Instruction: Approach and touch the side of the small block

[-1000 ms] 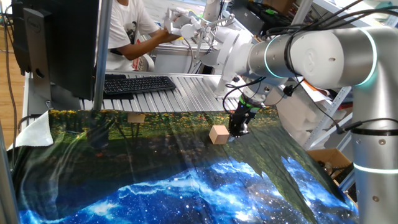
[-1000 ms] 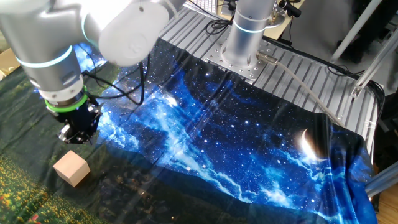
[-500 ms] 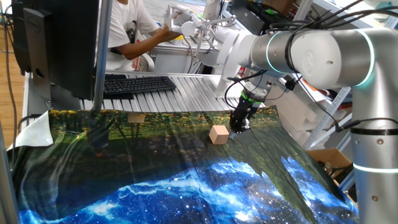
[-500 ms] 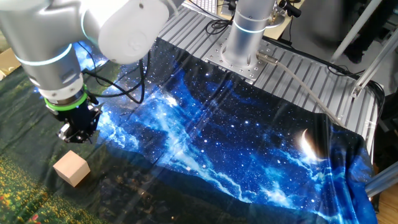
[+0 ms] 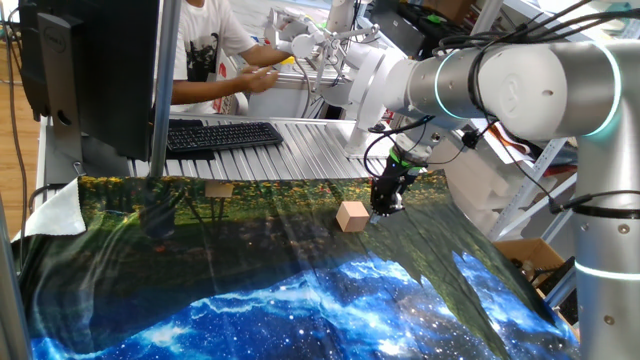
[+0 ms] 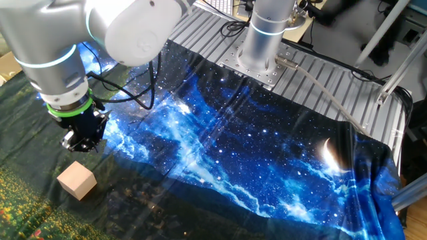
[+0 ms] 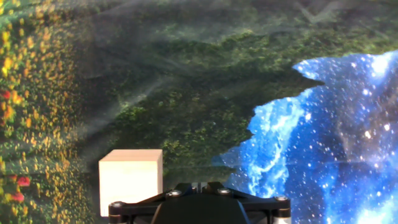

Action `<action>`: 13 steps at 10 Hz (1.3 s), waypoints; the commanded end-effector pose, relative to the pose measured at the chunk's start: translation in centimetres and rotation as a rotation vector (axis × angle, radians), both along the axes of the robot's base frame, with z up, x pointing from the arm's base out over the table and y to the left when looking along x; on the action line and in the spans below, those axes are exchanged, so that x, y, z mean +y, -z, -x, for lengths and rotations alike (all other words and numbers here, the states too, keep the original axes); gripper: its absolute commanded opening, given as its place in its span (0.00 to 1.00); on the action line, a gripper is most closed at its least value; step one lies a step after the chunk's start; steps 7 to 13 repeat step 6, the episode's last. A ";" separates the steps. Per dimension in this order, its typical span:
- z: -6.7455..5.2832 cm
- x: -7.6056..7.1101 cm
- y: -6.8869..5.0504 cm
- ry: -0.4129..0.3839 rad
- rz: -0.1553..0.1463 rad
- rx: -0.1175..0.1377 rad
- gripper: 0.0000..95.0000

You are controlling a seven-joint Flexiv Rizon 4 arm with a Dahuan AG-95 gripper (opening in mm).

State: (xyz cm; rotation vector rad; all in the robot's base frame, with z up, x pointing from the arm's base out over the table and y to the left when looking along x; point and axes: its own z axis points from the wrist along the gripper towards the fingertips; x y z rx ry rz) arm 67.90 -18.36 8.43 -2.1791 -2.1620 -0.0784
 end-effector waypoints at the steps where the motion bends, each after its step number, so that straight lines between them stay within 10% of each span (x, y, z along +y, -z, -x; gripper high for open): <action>1: 0.1 0.0 0.0 0.010 0.003 -0.004 0.00; 13: 0.1 0.0 0.0 0.021 0.011 -0.003 0.00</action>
